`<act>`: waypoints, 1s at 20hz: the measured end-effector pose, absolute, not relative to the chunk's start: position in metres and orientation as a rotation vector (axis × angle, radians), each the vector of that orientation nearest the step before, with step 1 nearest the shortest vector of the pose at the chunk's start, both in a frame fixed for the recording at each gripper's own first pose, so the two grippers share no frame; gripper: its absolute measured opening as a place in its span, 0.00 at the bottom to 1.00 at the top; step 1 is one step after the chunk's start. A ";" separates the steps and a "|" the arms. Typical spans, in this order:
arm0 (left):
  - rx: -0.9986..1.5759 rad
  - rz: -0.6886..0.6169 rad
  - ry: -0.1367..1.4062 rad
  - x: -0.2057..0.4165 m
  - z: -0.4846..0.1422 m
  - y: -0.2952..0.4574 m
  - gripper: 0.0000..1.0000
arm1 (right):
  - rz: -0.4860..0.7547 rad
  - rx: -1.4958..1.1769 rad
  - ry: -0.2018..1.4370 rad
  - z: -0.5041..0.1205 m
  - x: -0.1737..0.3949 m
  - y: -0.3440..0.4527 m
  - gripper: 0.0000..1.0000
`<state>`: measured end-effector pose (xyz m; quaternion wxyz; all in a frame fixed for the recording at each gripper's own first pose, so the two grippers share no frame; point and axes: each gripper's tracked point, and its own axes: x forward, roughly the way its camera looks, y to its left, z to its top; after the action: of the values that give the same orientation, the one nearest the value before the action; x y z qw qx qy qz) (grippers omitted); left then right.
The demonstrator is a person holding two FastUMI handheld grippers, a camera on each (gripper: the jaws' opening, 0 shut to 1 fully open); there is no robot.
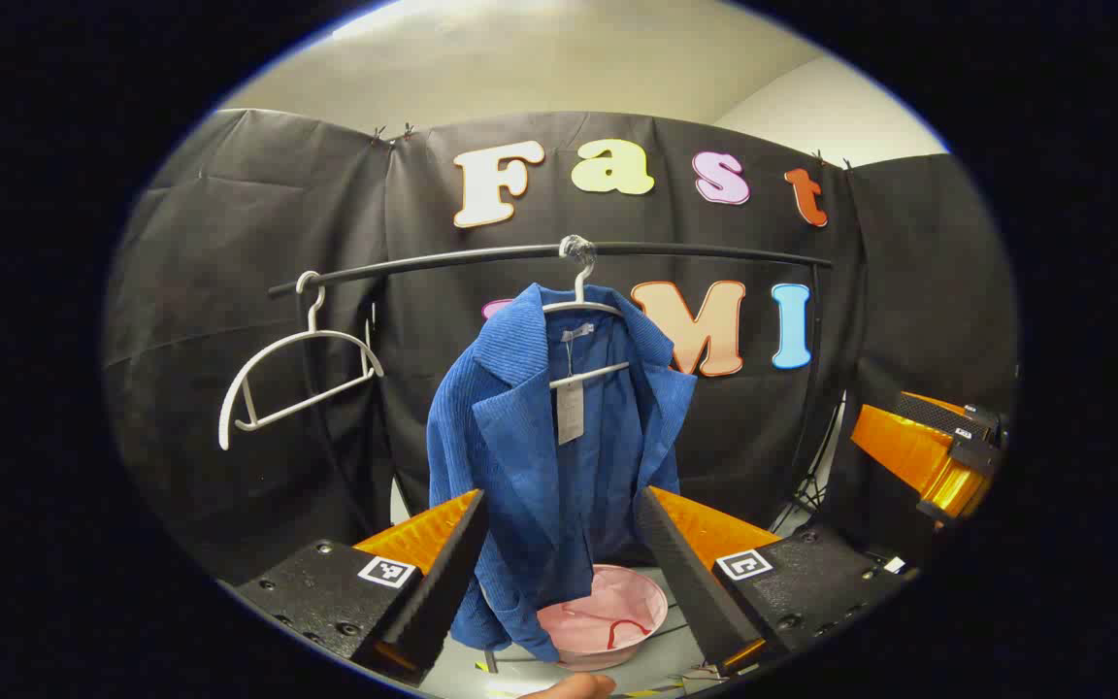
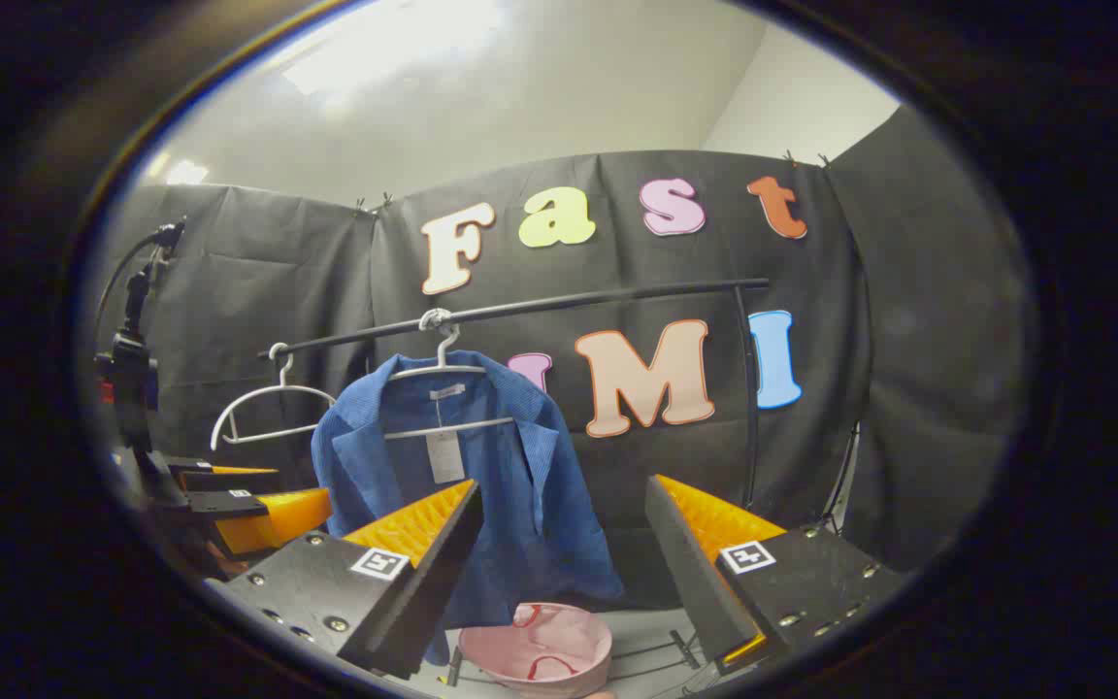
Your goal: Grasp the clothes on the hanger with both hands and then place them into the laundry hamper below.
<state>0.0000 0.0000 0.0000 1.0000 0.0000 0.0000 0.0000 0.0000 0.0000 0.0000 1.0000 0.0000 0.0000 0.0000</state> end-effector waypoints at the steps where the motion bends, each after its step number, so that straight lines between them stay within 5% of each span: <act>1: 0.005 0.007 -0.006 0.000 0.001 0.000 1.00 | 0.000 -0.004 0.005 -0.001 0.001 -0.003 0.97; 20: 0.008 0.152 -0.091 0.013 -0.009 -0.010 1.00 | 0.090 0.016 0.027 -0.013 0.017 -0.026 1.00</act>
<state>0.0128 -0.0104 -0.0090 0.9961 0.0042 -0.0453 0.0759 0.0166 -0.0263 -0.0131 0.9989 0.0079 0.0136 0.0449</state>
